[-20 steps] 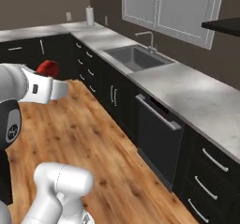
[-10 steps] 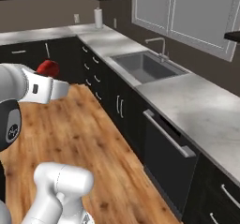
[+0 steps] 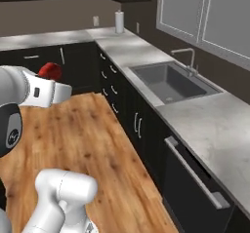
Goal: Transport the steak from the fridge to the microwave and turn on the microwave.
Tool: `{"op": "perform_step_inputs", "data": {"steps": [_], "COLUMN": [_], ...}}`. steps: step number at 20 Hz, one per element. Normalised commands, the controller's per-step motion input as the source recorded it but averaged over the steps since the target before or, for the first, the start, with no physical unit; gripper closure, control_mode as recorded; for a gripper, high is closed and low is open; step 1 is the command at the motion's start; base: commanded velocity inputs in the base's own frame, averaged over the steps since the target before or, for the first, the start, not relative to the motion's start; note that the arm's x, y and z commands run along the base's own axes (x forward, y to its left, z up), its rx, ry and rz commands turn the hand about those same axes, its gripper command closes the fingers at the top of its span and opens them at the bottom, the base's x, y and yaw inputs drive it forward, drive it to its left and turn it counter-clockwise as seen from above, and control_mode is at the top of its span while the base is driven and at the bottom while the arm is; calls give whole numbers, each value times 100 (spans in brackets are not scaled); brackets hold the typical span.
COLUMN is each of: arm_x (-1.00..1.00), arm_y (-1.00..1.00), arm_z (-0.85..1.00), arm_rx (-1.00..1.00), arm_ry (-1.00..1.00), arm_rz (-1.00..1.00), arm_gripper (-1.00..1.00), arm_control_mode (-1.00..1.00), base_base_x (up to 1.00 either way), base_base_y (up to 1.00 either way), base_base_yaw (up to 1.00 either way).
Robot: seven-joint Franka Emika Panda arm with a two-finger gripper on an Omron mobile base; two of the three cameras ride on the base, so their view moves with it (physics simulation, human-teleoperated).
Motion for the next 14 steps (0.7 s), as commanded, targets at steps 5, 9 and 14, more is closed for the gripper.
{"op": "perform_step_inputs", "data": {"steps": [5, 9, 14], "arm_x": [0, 0, 0], "arm_y": [0, 0, 0], "arm_z": [0, 0, 0], "arm_rx": [0, 0, 0], "arm_ry": [0, 0, 0], "arm_rz": [0, 0, 0], "arm_gripper": [100, 100, 100], "arm_control_mode": [100, 100, 100], "base_base_x": [75, 65, 65], "base_base_y": [5, 7, 6], "base_base_yaw": [26, 33, 35]}}
